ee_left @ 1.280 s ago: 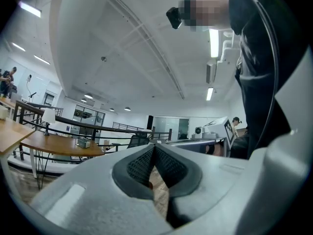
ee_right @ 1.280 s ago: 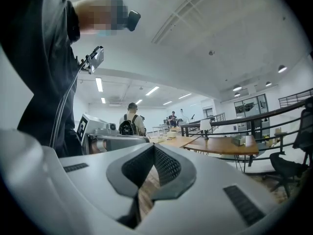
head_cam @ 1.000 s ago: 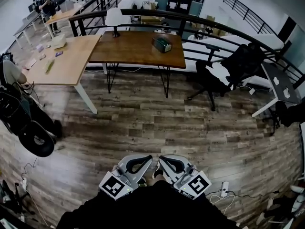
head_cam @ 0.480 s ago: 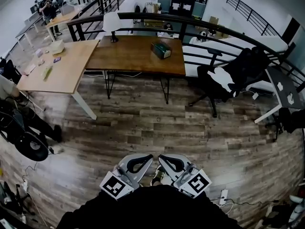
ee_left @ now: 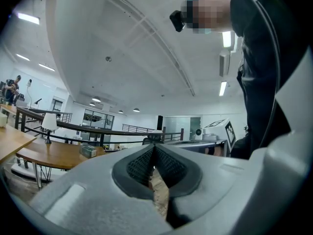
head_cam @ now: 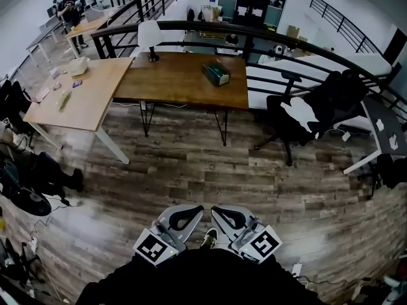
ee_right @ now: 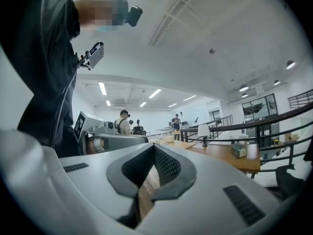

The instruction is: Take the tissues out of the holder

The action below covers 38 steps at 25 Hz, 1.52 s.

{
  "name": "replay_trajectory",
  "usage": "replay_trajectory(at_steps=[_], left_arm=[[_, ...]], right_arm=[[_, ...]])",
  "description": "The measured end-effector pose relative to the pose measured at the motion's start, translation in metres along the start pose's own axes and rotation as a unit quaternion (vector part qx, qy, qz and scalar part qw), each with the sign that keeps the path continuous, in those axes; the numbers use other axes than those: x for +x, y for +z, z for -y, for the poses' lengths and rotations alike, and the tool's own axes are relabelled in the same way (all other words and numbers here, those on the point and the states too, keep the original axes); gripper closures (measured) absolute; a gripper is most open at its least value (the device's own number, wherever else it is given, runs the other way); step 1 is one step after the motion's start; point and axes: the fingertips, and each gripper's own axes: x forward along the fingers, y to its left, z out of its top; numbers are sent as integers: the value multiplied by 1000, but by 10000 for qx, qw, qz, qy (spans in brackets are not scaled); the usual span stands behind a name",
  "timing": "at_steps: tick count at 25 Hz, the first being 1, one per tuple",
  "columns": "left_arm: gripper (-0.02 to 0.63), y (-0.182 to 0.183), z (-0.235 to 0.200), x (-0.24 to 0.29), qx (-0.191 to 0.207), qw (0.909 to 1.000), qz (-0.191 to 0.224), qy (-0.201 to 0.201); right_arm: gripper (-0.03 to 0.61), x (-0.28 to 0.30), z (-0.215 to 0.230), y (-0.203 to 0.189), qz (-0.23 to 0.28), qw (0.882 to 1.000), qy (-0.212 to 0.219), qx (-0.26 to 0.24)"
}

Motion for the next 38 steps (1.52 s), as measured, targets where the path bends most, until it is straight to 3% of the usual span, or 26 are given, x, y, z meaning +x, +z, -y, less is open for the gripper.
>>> replay_trajectory(at_steps=[22,38], left_arm=[[603,1,-19,99,58,9992,-65,389],[603,5,-65,143,84,9999,-15,102]], right_arm=[[574,-15,103,8,33,9996,289,-6],[574,11,159,10,-16,10000,8,-46]])
